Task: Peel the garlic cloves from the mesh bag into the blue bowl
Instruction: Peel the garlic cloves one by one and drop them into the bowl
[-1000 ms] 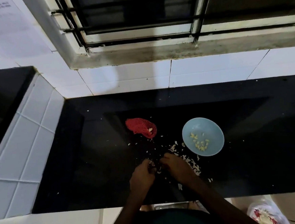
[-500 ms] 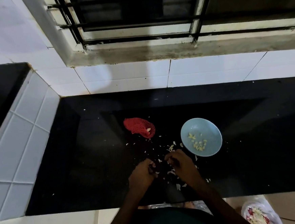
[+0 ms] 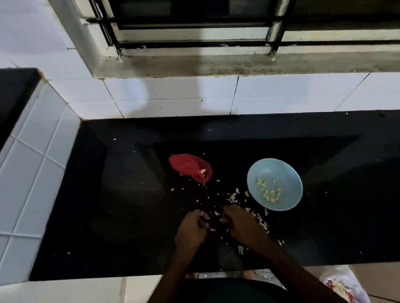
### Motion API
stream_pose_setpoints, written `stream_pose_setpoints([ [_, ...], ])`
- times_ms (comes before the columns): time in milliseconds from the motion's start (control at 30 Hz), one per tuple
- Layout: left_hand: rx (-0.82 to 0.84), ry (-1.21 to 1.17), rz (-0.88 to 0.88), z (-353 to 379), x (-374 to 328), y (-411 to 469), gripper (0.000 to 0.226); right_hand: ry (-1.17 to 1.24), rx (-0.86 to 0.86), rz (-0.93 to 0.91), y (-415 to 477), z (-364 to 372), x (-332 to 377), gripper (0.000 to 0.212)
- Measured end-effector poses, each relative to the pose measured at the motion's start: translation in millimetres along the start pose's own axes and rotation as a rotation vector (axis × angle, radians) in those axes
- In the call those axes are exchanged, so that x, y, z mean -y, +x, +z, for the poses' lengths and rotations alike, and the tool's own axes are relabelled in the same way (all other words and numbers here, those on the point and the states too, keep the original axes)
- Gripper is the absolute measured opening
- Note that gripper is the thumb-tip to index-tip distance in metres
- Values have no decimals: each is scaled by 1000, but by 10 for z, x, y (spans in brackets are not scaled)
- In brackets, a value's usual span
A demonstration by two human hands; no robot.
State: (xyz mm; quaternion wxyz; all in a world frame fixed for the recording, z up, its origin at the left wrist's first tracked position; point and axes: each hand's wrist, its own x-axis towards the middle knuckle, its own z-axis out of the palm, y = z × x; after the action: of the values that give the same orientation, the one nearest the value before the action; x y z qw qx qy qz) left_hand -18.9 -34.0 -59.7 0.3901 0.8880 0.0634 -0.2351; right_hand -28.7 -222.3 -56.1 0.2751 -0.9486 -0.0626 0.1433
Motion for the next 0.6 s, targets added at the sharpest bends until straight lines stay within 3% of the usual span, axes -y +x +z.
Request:
stream_pose_setpoints([
  [133,-3,-31,1,26,61,36,19,-195,2,-100,-64,31,30,25],
  [300,-45,-34,40,100,128,28,19,-370,151,-55,-43,-58,108,25],
  [600,-54,-39,7,139,180,51,21,-519,195,-29,49,-92,342,26],
])
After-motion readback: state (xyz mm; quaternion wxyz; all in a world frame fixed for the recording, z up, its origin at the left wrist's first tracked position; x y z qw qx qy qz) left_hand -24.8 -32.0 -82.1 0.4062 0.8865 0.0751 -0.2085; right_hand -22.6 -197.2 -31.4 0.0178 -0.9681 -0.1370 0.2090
